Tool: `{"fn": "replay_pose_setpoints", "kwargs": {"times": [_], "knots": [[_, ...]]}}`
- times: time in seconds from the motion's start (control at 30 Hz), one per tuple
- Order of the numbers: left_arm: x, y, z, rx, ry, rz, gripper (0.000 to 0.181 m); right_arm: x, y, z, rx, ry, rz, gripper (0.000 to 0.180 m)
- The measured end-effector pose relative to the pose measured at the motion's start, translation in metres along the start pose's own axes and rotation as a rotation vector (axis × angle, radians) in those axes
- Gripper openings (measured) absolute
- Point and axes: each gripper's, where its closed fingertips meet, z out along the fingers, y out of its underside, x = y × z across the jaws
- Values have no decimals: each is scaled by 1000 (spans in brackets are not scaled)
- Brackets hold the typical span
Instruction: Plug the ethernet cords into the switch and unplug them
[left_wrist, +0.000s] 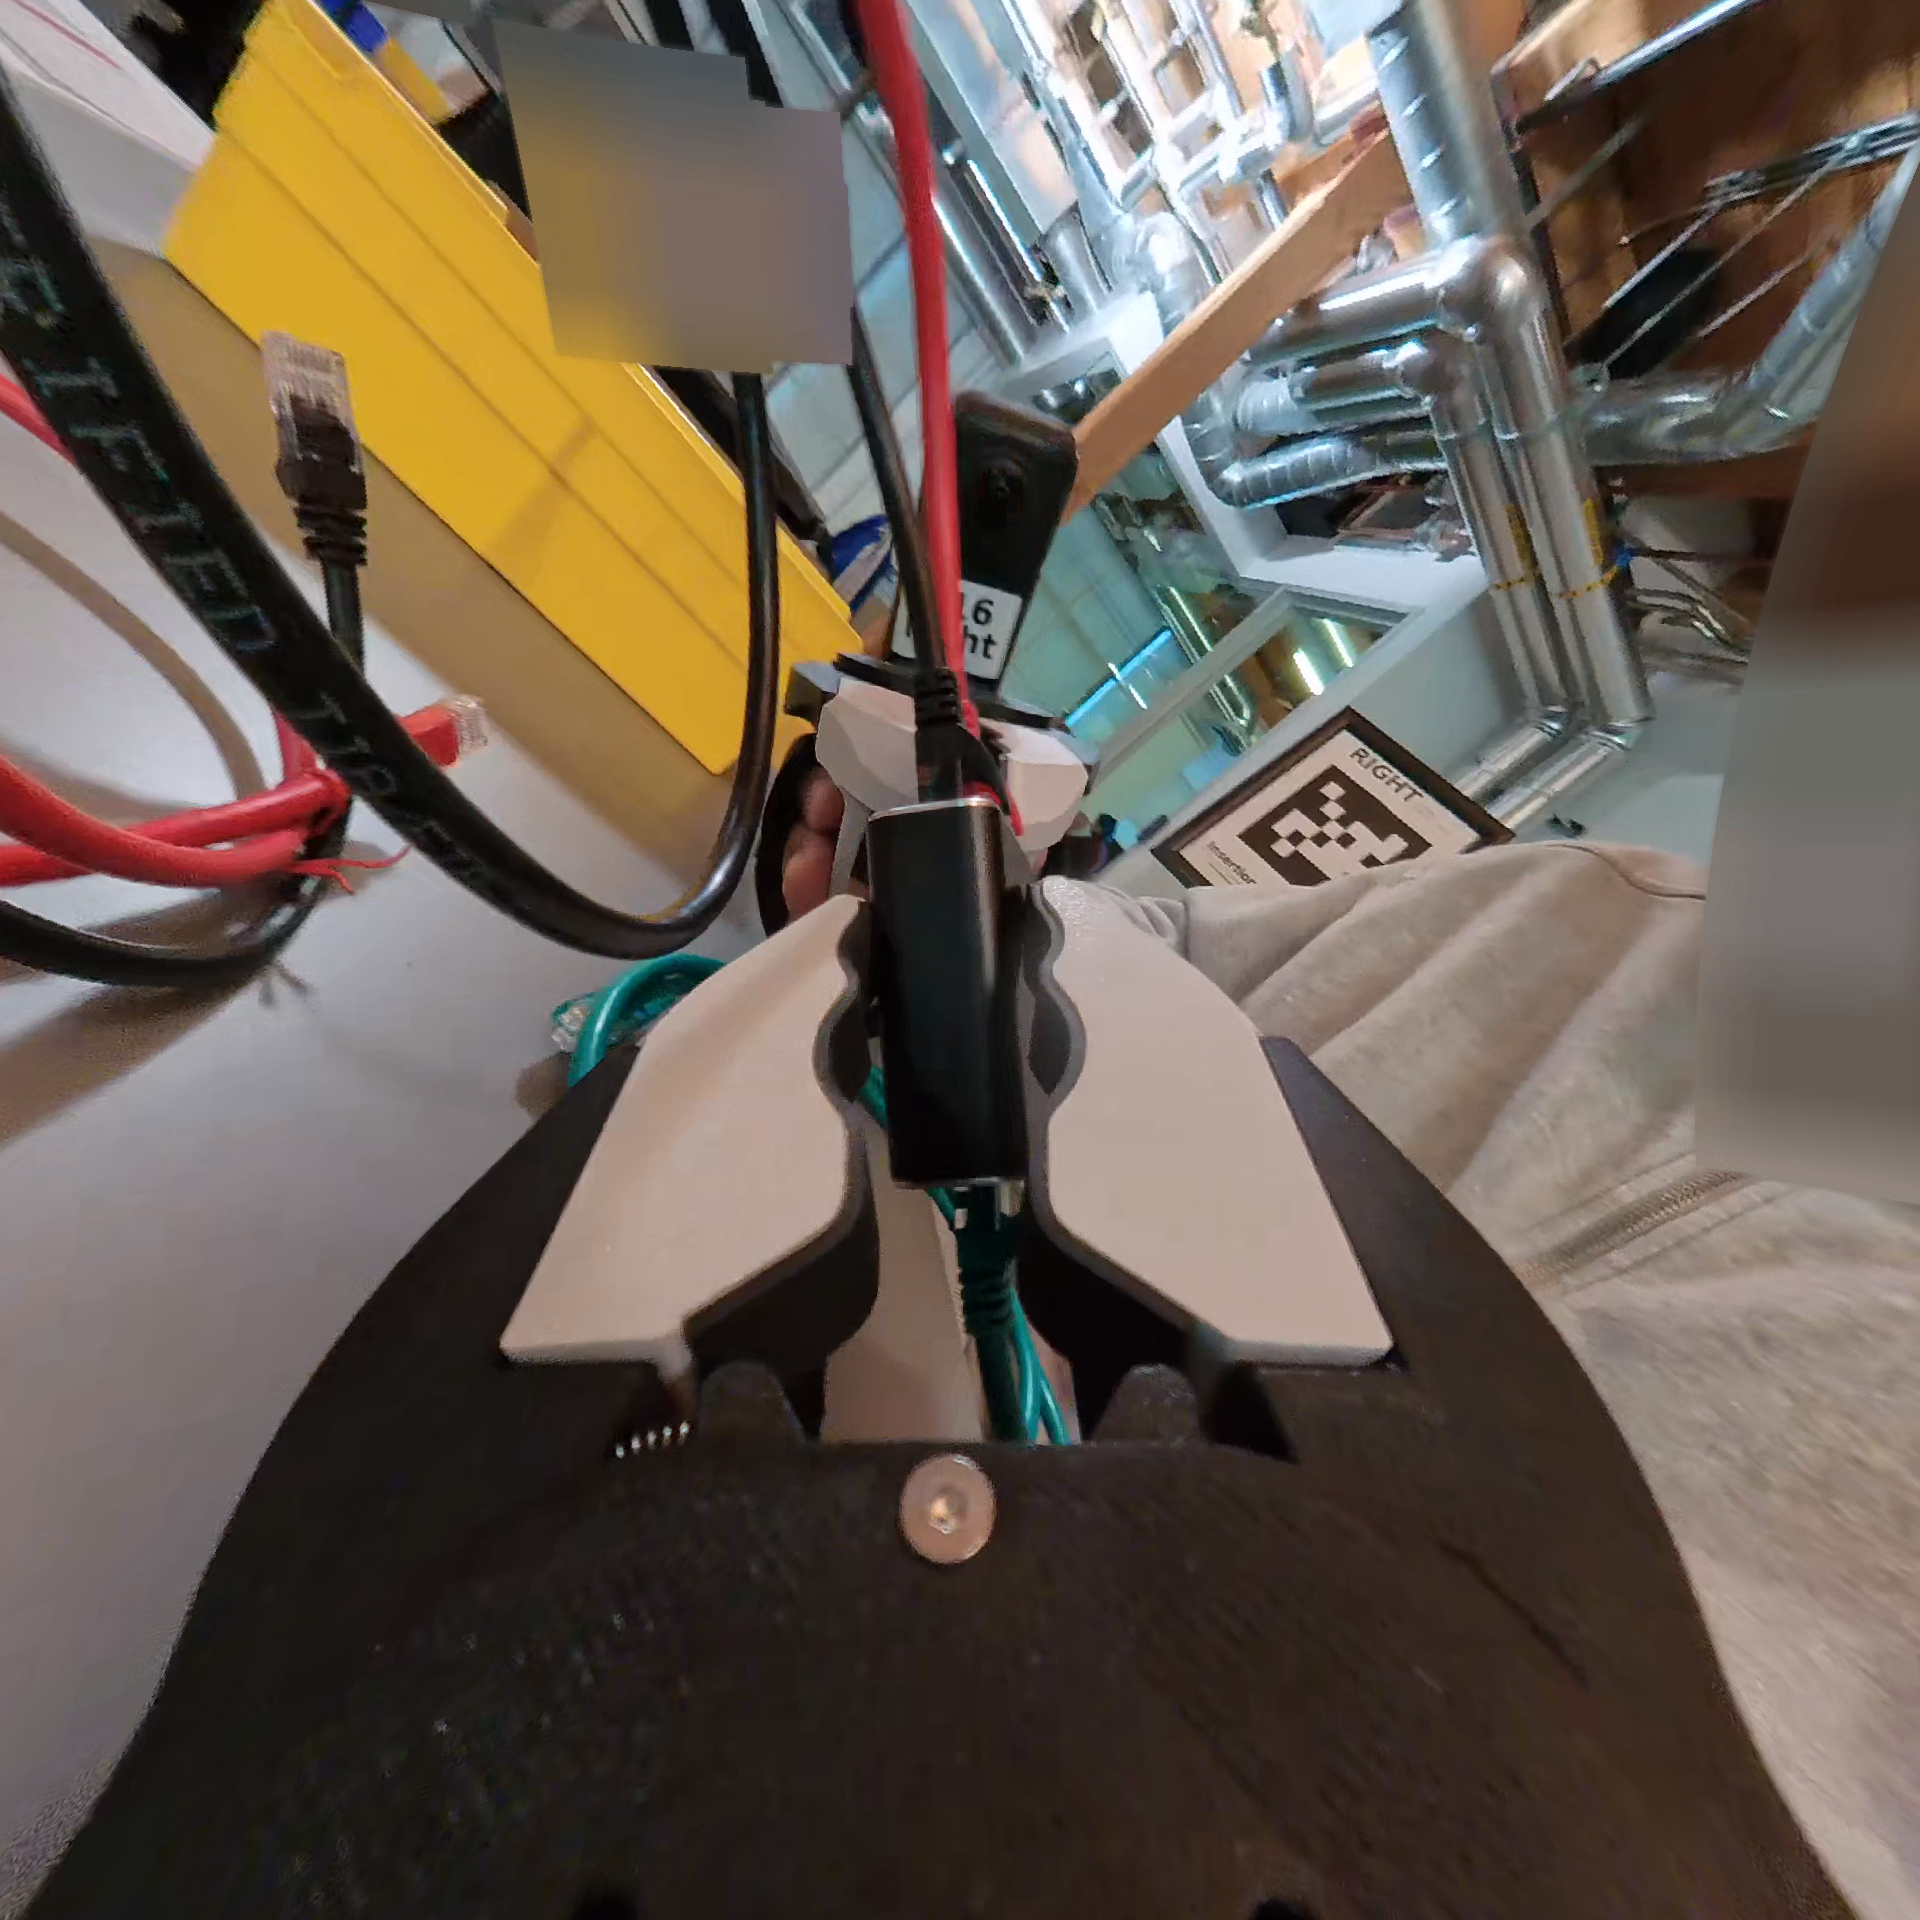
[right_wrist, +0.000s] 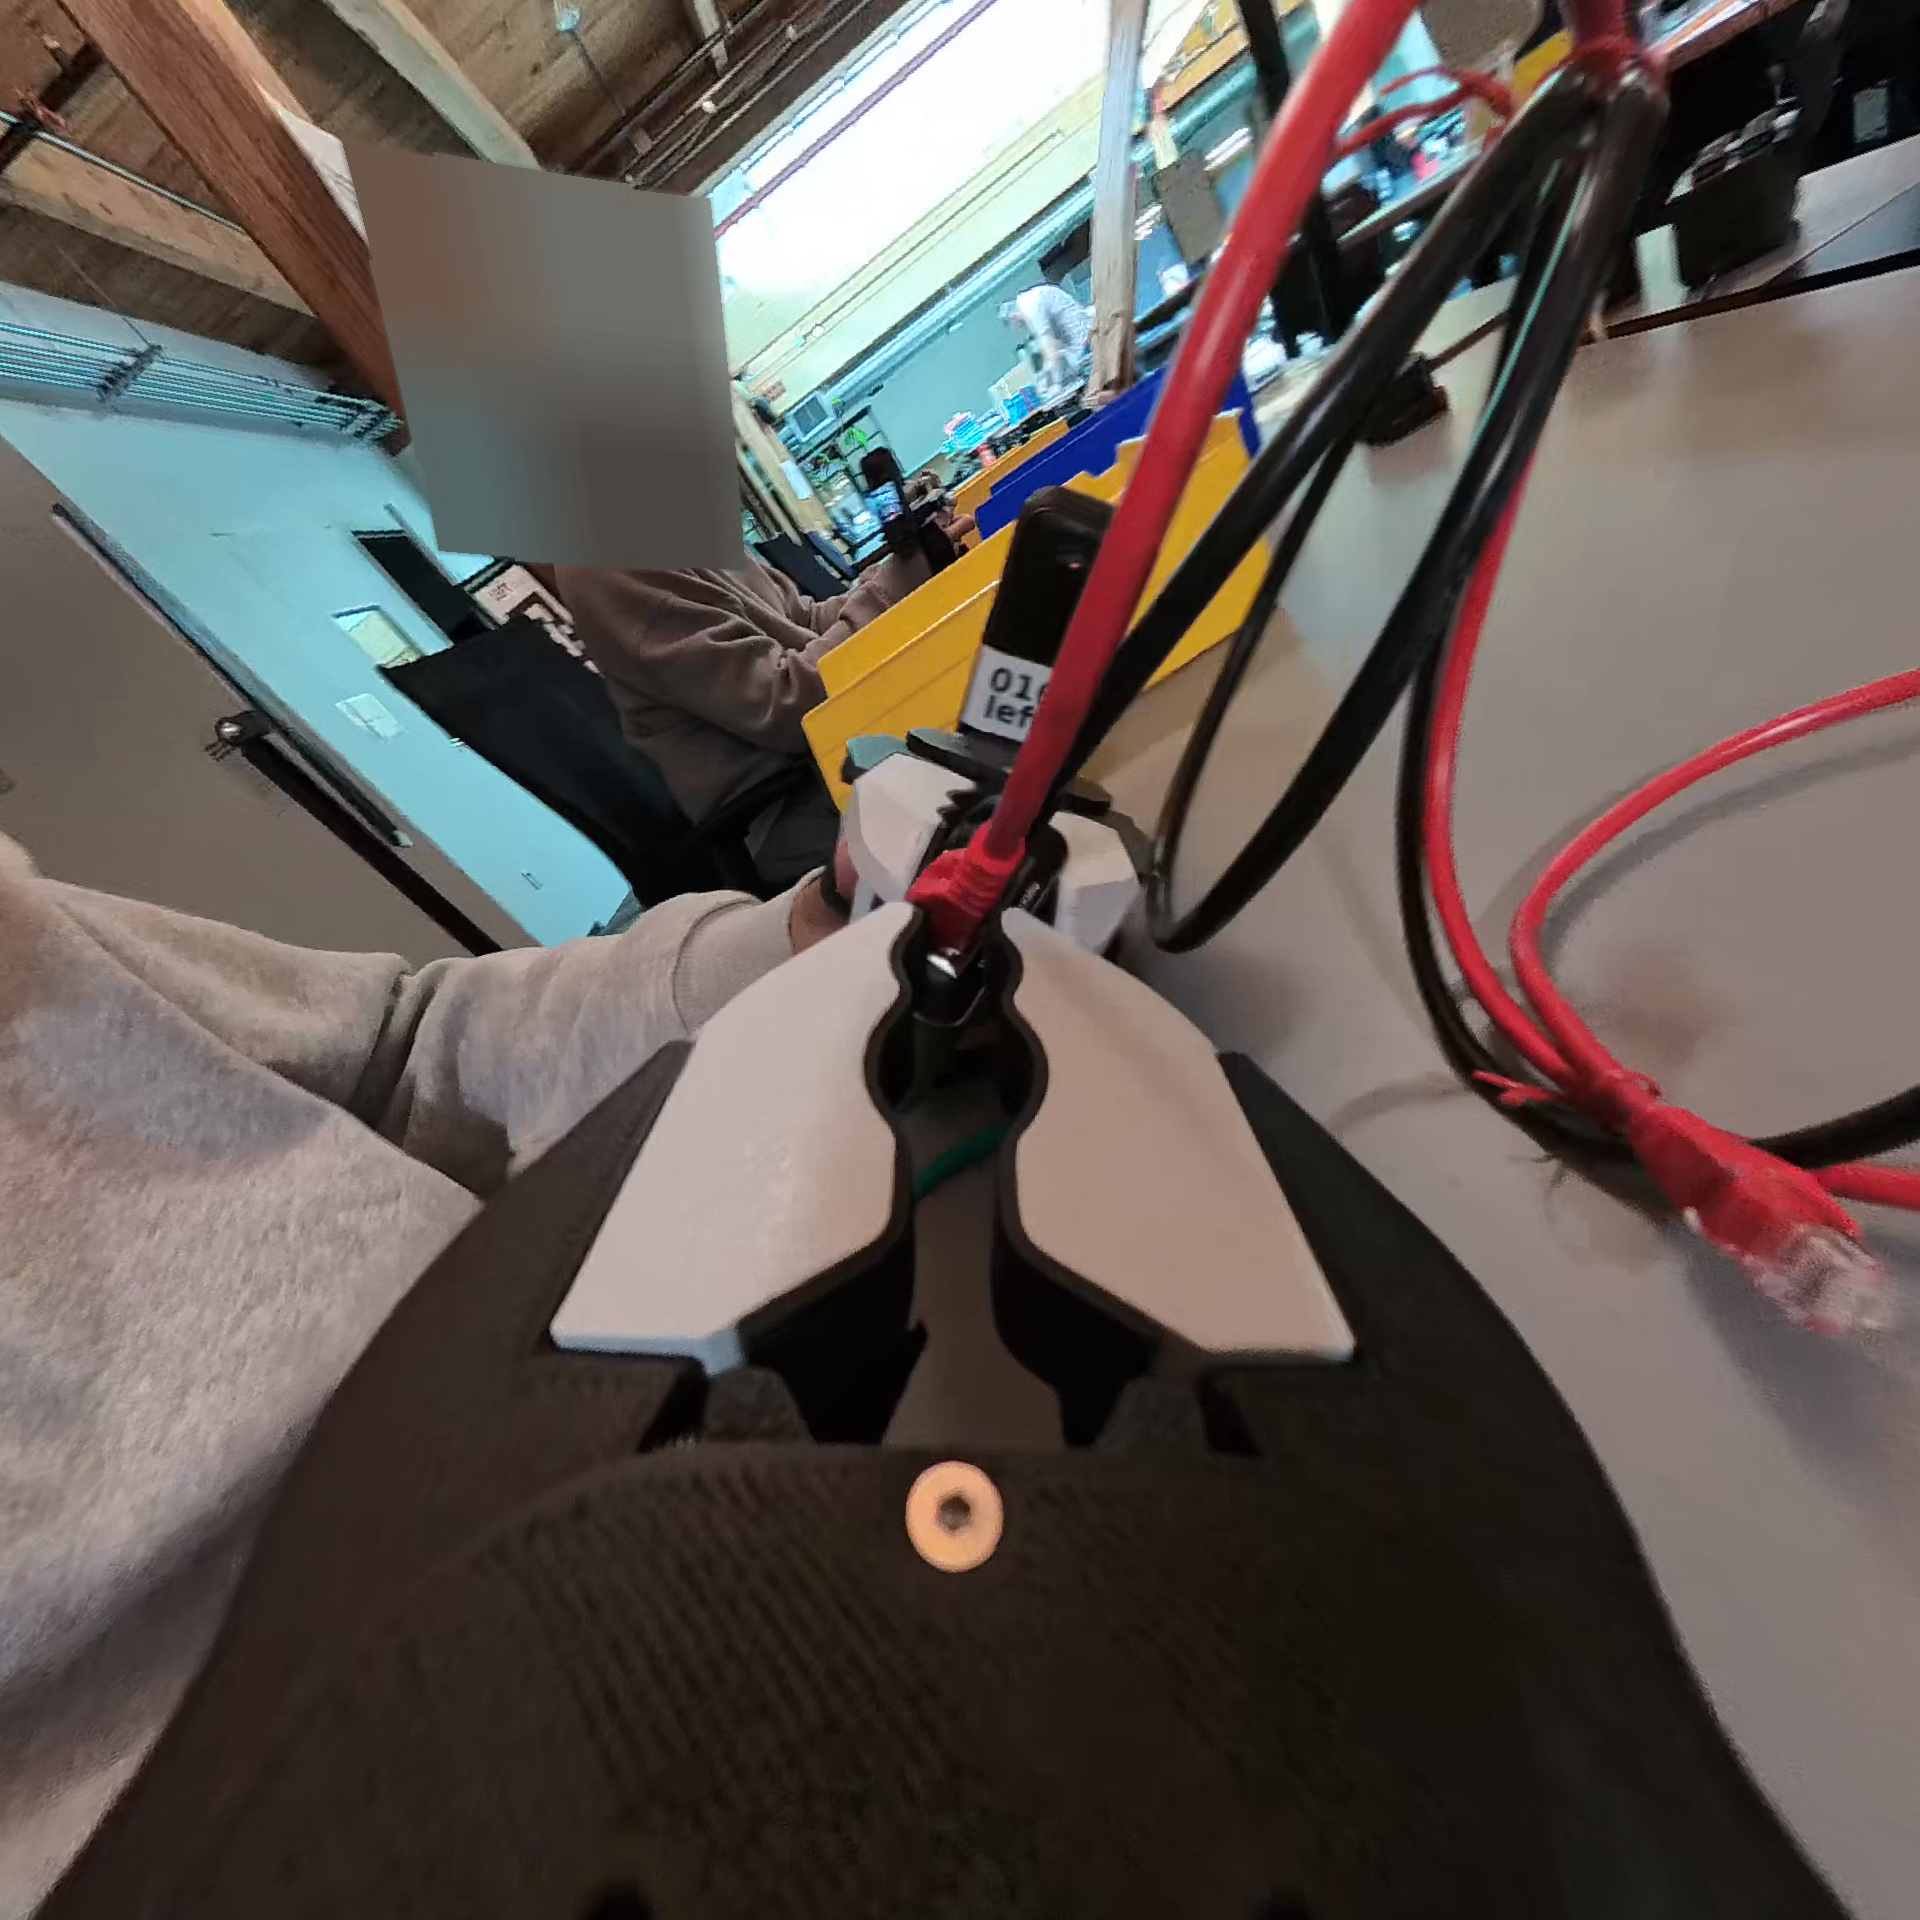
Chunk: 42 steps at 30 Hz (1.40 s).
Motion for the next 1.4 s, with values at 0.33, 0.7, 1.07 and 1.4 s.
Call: {"fn": "replay_pose_setpoints", "kwargs": {"times": [0.33,0.7,1.07,1.4], "knots": [[-12,-17,-11,127,-136,67,25,29,-14,-16,93,176,13,32],[-14,-11,-5,72,-170,94,25,26,5,-5,-15,172,-13,25],[-14,-7,-1,40,-175,102,24,25,5,-6,3,128,64,19],[-13,-6,0,40,-158,88,24,23,5,-6,-1,118,70,18]]}}
